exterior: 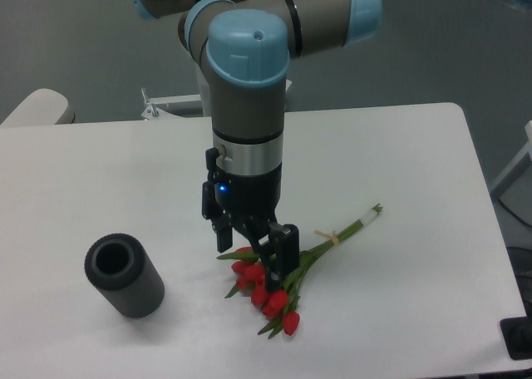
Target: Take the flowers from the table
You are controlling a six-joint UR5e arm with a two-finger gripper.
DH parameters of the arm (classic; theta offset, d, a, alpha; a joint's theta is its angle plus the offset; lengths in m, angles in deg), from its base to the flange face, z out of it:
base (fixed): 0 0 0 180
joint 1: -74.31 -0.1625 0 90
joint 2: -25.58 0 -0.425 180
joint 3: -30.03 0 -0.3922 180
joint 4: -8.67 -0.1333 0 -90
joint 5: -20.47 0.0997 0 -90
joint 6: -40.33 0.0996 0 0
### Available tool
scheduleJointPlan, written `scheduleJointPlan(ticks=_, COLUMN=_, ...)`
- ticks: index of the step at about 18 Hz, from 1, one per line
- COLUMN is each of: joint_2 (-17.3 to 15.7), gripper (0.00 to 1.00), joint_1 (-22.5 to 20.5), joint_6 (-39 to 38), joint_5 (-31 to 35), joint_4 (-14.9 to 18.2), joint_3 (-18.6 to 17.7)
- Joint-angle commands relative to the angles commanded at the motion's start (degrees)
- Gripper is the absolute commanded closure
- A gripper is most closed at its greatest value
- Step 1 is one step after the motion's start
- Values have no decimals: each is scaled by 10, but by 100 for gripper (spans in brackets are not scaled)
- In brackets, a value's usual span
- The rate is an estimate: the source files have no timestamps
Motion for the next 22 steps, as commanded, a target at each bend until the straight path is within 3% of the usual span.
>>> scheduleJointPlan(ticks=9, joint_2=-2, gripper=0, joint_1=1, joint_6=-11, joint_5=1, joint_4=0, joint_3=-10)
scheduleJointPlan(ticks=13, joint_2=-4, gripper=0, joint_1=0, joint_6=-61, joint_5=8, joint_4=1, joint_3=-16)
scheduleJointPlan(ticks=15, joint_2=-10, gripper=0, joint_1=-4, joint_6=-78, joint_5=11, joint_4=4, joint_3=-41)
scheduleJointPlan(ticks=19, joint_2=-34, gripper=0, joint_1=-18, joint_6=-105, joint_5=64, joint_4=-2, joint_3=-130)
scheduleJointPlan(ticks=22, joint_2=-21, gripper=0, joint_1=-27, joint_6=-104, joint_5=139, joint_4=-3, joint_3=-145)
